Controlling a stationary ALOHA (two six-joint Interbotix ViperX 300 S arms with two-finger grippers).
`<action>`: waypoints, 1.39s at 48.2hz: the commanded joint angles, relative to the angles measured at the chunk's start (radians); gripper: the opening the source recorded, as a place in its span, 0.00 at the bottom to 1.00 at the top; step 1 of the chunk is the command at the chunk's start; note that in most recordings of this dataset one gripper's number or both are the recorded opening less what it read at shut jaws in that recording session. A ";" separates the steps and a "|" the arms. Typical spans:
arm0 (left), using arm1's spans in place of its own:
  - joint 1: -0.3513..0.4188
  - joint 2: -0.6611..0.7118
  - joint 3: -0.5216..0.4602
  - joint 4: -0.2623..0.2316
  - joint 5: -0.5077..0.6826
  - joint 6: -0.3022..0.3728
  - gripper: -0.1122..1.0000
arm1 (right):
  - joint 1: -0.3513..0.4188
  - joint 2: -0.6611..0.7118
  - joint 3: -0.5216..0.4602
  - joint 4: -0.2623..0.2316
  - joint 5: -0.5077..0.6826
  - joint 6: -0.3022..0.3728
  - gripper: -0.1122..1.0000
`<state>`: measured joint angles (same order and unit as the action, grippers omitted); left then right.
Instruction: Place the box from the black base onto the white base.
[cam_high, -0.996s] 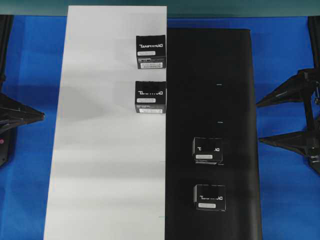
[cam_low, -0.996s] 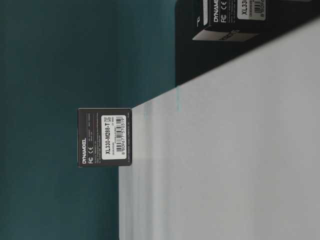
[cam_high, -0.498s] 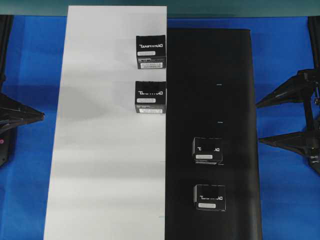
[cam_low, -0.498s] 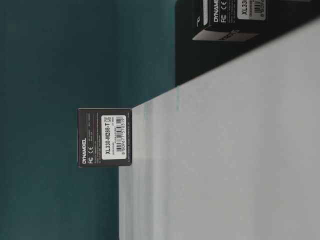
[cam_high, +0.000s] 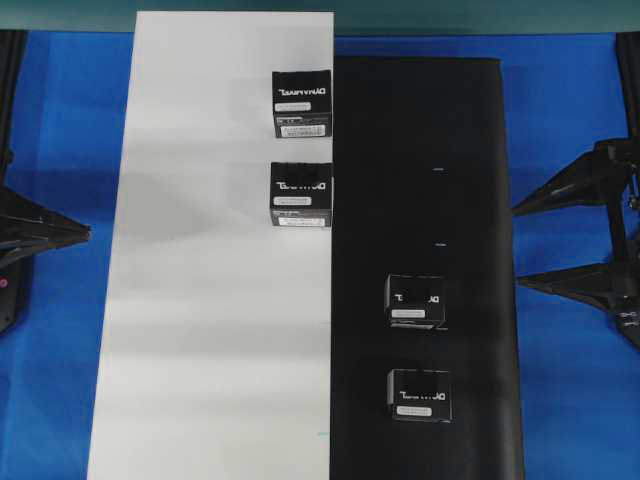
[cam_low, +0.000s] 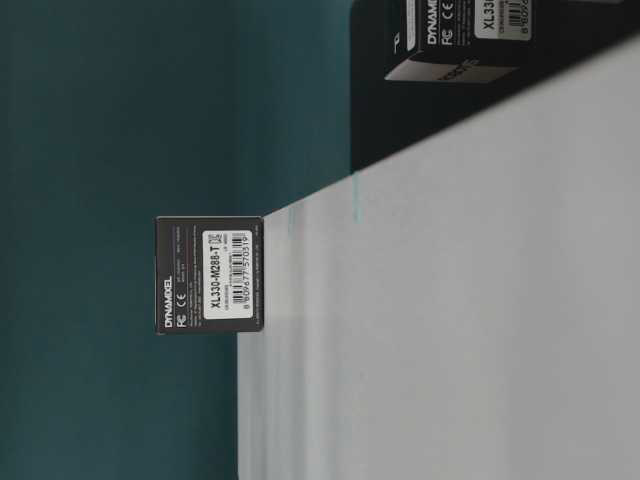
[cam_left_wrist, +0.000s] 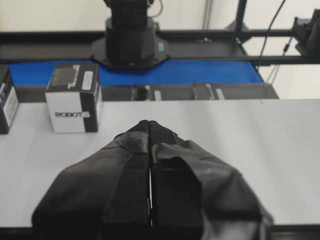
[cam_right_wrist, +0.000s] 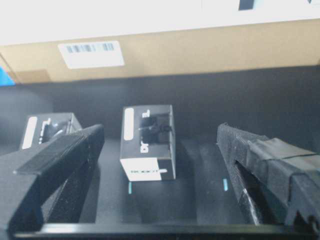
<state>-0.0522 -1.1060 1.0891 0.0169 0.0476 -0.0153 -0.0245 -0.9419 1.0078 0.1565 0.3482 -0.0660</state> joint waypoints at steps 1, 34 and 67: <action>0.003 0.014 -0.014 0.002 -0.005 0.000 0.05 | 0.002 0.002 -0.006 0.002 -0.003 0.002 0.99; 0.000 0.018 -0.014 0.002 -0.005 -0.023 0.05 | 0.002 0.002 0.002 0.002 -0.011 0.002 0.99; -0.005 0.028 -0.011 0.002 -0.005 -0.049 0.05 | 0.002 0.002 0.009 0.002 -0.012 0.002 0.99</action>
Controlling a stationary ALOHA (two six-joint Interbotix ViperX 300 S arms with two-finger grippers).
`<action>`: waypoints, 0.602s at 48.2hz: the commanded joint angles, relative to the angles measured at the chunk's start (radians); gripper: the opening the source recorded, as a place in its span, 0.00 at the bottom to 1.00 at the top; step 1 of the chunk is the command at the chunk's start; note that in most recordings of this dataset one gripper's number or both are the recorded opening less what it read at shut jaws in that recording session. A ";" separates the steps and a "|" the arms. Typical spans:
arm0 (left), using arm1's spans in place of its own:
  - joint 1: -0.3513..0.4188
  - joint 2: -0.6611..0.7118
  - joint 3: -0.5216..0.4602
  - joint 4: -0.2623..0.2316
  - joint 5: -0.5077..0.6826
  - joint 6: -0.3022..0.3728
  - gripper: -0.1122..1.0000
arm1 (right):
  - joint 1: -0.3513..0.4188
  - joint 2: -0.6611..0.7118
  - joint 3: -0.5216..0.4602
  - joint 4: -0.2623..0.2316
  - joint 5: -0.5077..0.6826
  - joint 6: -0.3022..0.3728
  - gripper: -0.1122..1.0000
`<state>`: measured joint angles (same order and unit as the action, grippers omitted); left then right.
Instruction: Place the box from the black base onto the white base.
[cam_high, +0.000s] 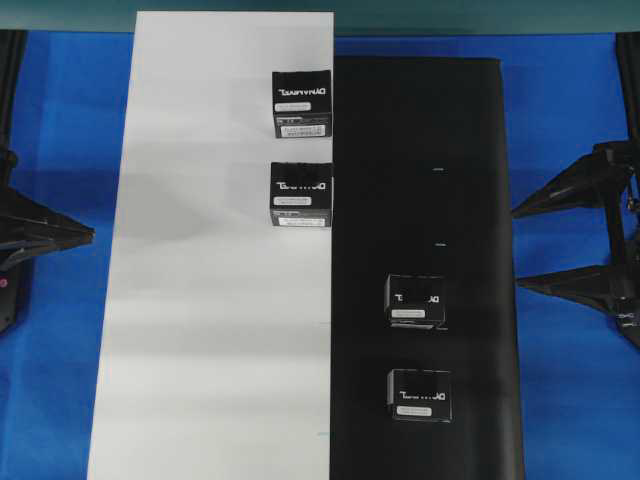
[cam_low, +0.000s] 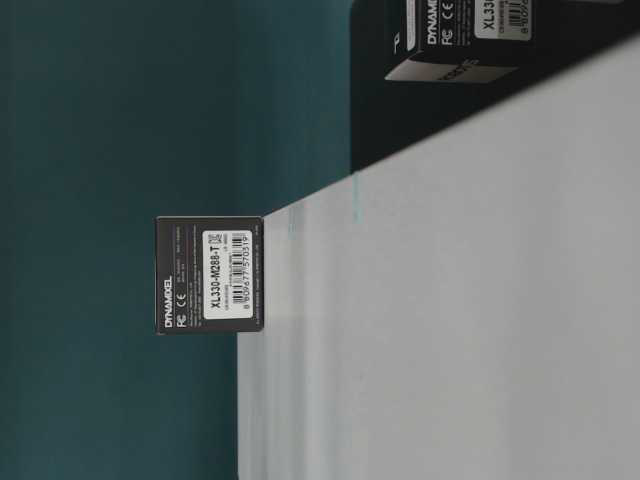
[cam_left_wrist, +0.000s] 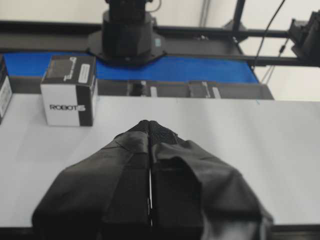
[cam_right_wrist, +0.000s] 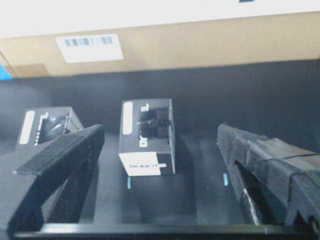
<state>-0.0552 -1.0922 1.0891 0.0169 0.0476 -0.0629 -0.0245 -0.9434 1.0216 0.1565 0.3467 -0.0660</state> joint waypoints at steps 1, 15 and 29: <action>-0.002 0.017 -0.011 0.002 -0.005 0.000 0.05 | 0.002 0.003 -0.005 0.002 -0.011 0.002 0.99; 0.000 0.012 -0.012 0.002 0.018 0.000 0.05 | 0.002 0.002 0.002 0.002 -0.051 0.002 0.99; 0.002 0.011 -0.014 0.002 0.060 0.000 0.05 | 0.002 -0.012 0.003 0.003 -0.054 0.005 0.99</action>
<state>-0.0552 -1.0861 1.0891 0.0169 0.1104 -0.0629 -0.0245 -0.9526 1.0308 0.1565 0.3037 -0.0629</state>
